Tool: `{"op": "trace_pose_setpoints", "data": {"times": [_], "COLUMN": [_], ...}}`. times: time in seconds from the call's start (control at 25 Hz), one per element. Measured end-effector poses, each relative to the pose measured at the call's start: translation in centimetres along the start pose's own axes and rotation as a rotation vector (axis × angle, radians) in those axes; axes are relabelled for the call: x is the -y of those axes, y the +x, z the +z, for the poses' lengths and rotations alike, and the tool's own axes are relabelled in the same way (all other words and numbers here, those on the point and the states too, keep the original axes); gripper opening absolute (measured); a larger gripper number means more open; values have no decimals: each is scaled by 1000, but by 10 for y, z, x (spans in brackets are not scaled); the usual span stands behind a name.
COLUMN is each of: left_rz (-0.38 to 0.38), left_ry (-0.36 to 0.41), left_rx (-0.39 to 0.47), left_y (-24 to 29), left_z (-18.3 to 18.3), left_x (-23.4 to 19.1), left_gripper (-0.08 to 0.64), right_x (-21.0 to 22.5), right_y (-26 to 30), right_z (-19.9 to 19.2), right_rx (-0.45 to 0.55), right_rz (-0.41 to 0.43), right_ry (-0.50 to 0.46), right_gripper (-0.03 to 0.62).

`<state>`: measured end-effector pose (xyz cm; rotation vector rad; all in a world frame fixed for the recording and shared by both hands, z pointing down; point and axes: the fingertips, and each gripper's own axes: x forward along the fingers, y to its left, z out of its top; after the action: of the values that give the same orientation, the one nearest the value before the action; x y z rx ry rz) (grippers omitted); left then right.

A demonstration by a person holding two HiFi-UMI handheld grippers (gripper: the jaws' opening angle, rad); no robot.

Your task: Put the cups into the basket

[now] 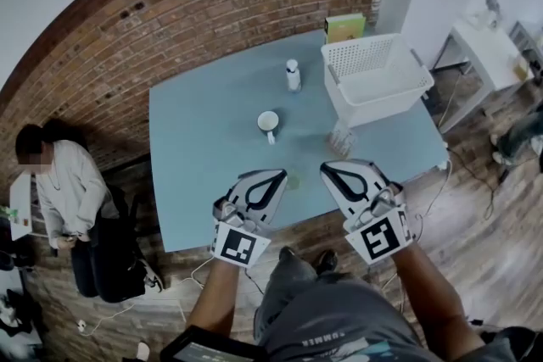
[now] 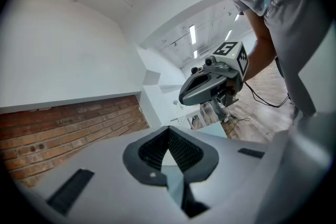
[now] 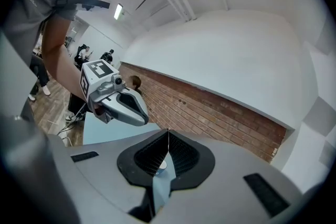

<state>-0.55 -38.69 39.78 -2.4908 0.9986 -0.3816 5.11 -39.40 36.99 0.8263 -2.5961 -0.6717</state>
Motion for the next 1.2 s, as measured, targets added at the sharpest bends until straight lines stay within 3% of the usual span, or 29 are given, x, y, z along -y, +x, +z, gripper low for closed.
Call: {"op": "trace_pose_setpoints", "data": {"times": [0.28, 0.64, 0.96, 1.2], "left_rz": [-54, -134, -185, -191], "left_ry": [-21, -24, -66, -112], "left_rx": [1, 65, 59, 52], "left_y": [5, 18, 35, 40], "left_z": [-29, -52, -73, -93], "left_x": [-20, -49, -47, -44], "left_gripper": [0, 0, 2, 2], "right_x": [-4, 0, -20, -47], "right_y": [40, 86, 111, 134], "right_z": [-18, -27, -67, -105], "right_rx": [-61, -103, -207, -271], "right_rz": [6, -14, 84, 195], "right_ry": [31, 49, 113, 146], "right_gripper": [12, 12, 19, 80]}}
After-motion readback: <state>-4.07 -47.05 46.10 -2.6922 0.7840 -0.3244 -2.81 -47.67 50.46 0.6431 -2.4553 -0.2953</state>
